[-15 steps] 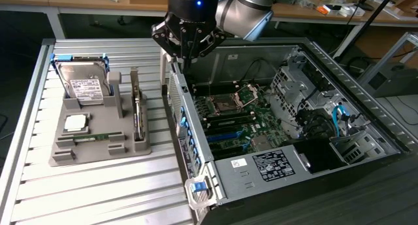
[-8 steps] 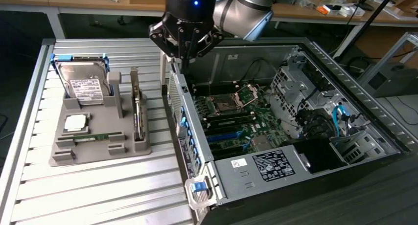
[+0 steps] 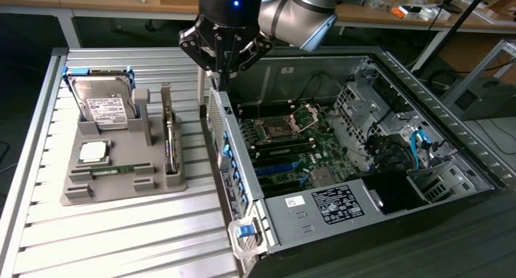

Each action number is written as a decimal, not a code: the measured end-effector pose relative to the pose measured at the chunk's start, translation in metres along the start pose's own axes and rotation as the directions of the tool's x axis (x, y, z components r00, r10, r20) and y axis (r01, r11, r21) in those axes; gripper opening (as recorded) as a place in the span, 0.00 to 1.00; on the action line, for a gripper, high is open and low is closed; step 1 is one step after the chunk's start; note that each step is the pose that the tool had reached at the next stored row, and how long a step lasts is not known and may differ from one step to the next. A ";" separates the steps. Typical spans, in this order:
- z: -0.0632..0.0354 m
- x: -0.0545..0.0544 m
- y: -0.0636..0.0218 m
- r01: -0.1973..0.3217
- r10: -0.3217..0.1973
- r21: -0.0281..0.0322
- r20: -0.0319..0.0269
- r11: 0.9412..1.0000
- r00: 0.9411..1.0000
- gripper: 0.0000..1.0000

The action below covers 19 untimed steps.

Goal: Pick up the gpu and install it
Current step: 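Reach for the gpu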

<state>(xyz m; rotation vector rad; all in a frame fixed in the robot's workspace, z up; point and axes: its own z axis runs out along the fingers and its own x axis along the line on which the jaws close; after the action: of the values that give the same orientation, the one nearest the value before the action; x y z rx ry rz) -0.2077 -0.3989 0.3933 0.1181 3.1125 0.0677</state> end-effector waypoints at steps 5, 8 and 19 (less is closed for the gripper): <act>-0.0002 0.005 -0.0004 0.000 0.000 0.000 0.000 1.000 1.000 0.11; -0.0002 0.008 -0.0006 0.000 0.000 0.000 0.000 1.000 1.000 0.11; -0.0005 0.020 -0.0015 0.000 0.000 0.000 0.000 1.000 1.000 0.11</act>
<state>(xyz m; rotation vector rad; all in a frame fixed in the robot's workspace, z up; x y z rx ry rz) -0.2275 -0.3990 0.3933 0.1180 3.1124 0.0677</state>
